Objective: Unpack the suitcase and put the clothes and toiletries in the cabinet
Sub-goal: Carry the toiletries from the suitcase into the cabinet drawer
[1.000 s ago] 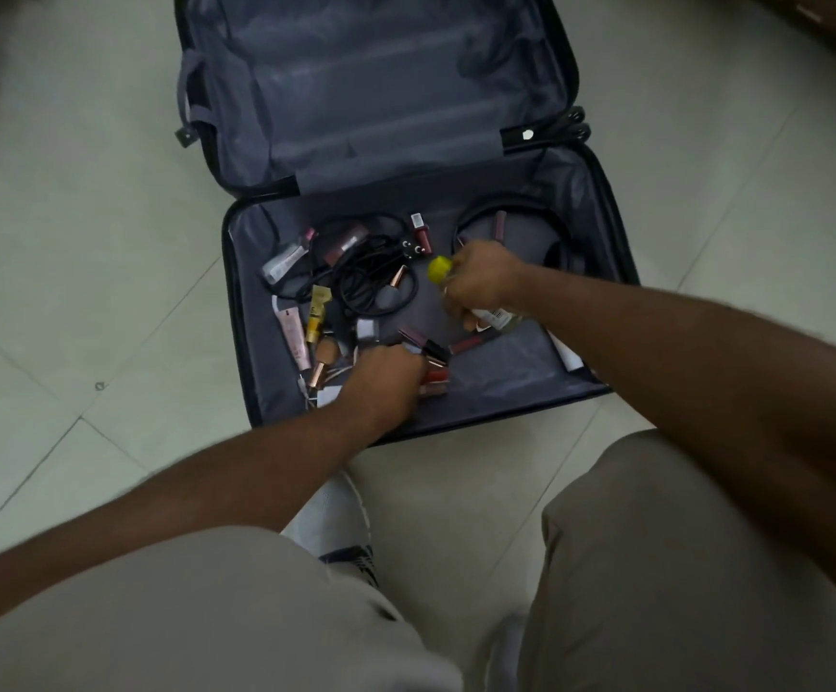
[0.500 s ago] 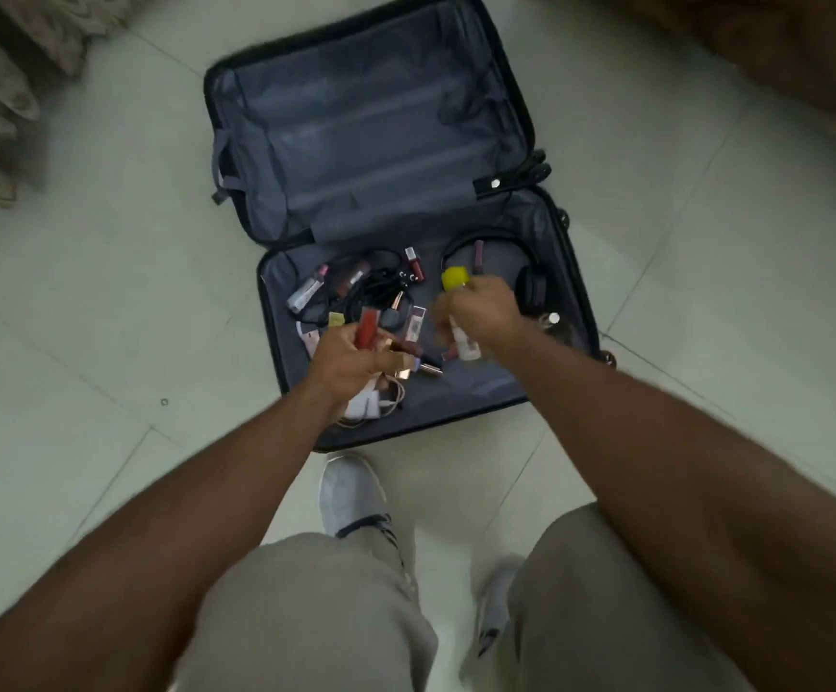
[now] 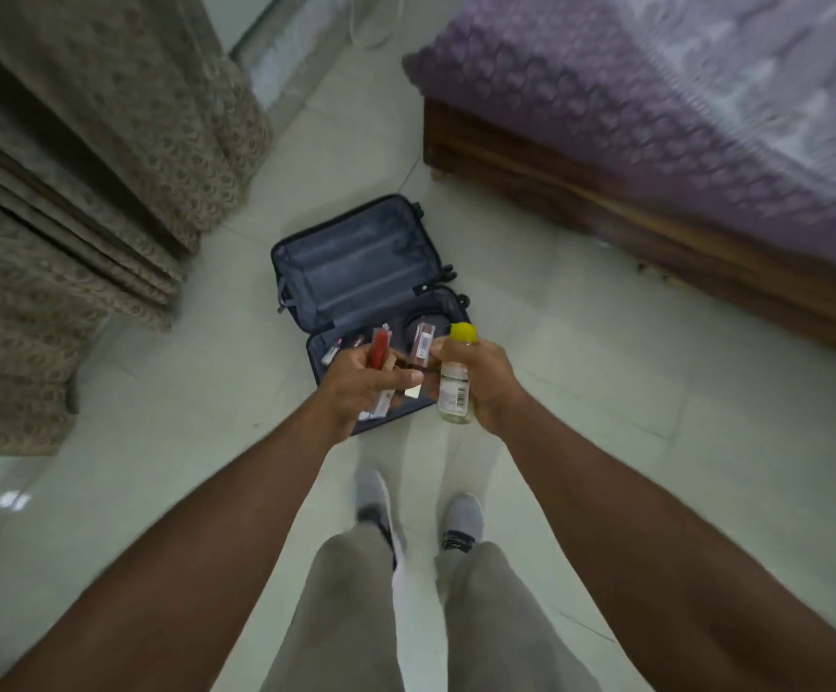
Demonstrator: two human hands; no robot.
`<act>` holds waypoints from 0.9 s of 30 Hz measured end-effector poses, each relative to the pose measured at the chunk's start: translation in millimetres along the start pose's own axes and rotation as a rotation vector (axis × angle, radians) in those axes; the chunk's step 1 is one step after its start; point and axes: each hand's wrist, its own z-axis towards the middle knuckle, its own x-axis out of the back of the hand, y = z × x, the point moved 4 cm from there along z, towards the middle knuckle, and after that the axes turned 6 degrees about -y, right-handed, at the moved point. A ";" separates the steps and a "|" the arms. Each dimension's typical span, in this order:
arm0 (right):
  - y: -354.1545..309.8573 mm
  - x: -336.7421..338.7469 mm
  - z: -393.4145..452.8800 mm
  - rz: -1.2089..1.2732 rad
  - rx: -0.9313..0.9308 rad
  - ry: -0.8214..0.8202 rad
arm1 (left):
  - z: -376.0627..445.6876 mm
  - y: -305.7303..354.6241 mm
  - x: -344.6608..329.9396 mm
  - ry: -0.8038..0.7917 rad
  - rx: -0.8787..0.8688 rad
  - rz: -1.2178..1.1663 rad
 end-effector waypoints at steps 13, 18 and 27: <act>-0.8 37.8 -391.1 0.069 0.276 0.291 | -262.4 24.6 -194.6 -0.405 -0.164 0.230; 76.6 89.6 -528.0 0.271 0.374 0.471 | -340.1 -28.4 -291.7 -0.667 -0.051 0.302; 255.0 222.9 -774.4 0.581 0.505 0.788 | -481.1 -185.8 -531.7 -0.990 0.075 0.506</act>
